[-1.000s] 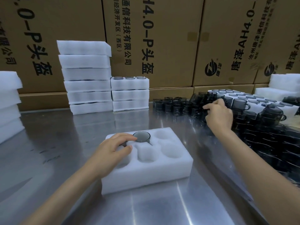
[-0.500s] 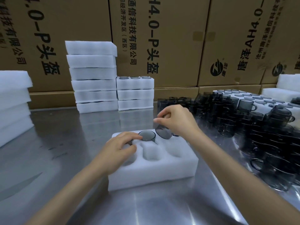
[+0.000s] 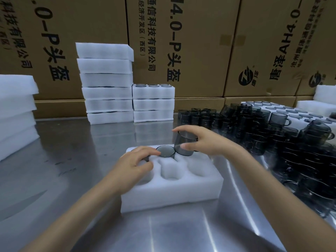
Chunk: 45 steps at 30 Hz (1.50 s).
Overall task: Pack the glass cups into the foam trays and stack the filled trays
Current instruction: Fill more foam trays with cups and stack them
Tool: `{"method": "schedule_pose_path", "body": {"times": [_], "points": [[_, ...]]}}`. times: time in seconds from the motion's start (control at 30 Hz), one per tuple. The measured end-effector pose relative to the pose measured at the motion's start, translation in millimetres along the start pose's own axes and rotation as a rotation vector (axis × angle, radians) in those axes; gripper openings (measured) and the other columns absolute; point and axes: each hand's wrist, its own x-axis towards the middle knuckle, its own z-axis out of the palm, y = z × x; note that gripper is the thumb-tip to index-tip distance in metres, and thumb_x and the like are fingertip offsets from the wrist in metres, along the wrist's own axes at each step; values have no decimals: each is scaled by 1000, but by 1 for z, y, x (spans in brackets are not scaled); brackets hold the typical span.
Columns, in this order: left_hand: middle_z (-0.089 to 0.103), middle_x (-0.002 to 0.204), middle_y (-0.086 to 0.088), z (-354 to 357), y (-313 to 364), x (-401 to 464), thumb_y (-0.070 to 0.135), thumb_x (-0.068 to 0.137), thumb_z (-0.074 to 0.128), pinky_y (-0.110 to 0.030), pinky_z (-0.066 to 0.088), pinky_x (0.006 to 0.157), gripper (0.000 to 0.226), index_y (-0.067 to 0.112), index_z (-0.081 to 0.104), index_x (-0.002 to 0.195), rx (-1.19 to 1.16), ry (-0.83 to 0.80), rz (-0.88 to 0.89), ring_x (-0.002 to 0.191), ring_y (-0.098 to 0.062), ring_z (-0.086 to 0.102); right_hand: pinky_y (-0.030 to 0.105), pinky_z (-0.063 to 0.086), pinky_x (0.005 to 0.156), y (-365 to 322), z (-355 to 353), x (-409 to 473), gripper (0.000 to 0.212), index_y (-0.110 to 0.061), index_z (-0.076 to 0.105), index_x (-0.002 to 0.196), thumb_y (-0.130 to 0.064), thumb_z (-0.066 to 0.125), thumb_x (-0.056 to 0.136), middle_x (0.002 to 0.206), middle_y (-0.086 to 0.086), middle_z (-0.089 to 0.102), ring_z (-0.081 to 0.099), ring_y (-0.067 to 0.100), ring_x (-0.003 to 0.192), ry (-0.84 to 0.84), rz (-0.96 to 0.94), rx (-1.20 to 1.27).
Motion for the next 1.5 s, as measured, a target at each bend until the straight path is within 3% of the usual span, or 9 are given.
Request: {"method": "schedule_pose_path", "body": {"times": [0.1, 0.2, 0.53, 0.67, 0.77, 0.87, 1.03, 1.3, 1.5], "points": [[55, 123, 19, 0, -1, 1, 27, 72, 42, -21, 35, 98, 49, 26, 63, 116, 2, 4, 6, 108, 7, 45, 34, 47, 94, 5, 4, 1, 39, -41, 58, 115, -34, 73, 79, 120, -9, 58, 52, 8, 115, 175, 17, 158], [55, 123, 20, 0, -2, 1, 27, 72, 42, -21, 36, 98, 48, 27, 63, 116, -4, 1, -5, 107, 8, 45, 26, 44, 79, 7, 17, 3, 42, -47, 57, 111, -52, 73, 72, 108, -12, 57, 52, 2, 102, 328, 88, 90], [56, 122, 17, 0, -1, 0, 26, 74, 44, -26, 38, 99, 45, 25, 64, 115, -13, 1, -2, 106, -1, 48, 24, 40, 65, 9, 17, -2, 38, -47, 58, 110, -51, 71, 74, 112, -3, 52, 50, 2, 91, 326, 161, 1], [56, 123, 16, 1, -4, 1, 11, 89, 51, -21, 36, 97, 32, 26, 64, 115, 11, 6, 13, 105, 0, 48, 18, 35, 57, 10, 19, -5, 41, -46, 55, 110, -56, 70, 74, 108, -7, 50, 48, -3, 80, 346, 178, -22], [56, 123, 16, 0, -6, 2, 2, 90, 51, -19, 36, 94, 37, 27, 63, 114, 37, -2, 14, 99, 1, 49, 21, 38, 64, 12, 20, -6, 47, -43, 55, 114, -62, 67, 74, 109, -8, 49, 50, -1, 91, 345, 173, -5], [52, 125, 17, -1, -4, 3, 13, 92, 51, -22, 36, 97, 31, 30, 59, 116, 99, -24, 31, 103, -2, 50, 30, 45, 87, 14, 21, -7, 51, -42, 52, 125, -66, 55, 80, 117, -10, 41, 47, 7, 111, 357, 163, 83], [39, 133, 28, -4, 6, 5, 30, 94, 45, -20, 35, 87, 40, 36, 44, 133, 443, -2, 97, 114, 0, 45, 32, 30, 109, 18, 25, -15, 40, -32, 50, 134, -44, 40, 97, 130, -15, 42, 35, 7, 129, 497, 55, 241], [7, 156, 20, 23, 35, 31, 41, 98, 40, -26, 12, 116, 58, 33, 16, 150, 443, -44, 158, 142, -1, 10, 28, 17, 115, 32, 34, -33, 44, -34, 36, 143, -32, 40, 99, 151, -20, 27, 19, -1, 140, 356, -40, 106], [-1, 157, 18, 41, 34, 39, 42, 98, 40, -28, 5, 117, 62, 30, 10, 151, 352, -87, 140, 144, -2, 1, 21, 19, 111, 36, 34, -32, 61, -29, 30, 147, -6, 47, 93, 154, -16, 22, 17, -4, 139, 258, -21, 153]]}}
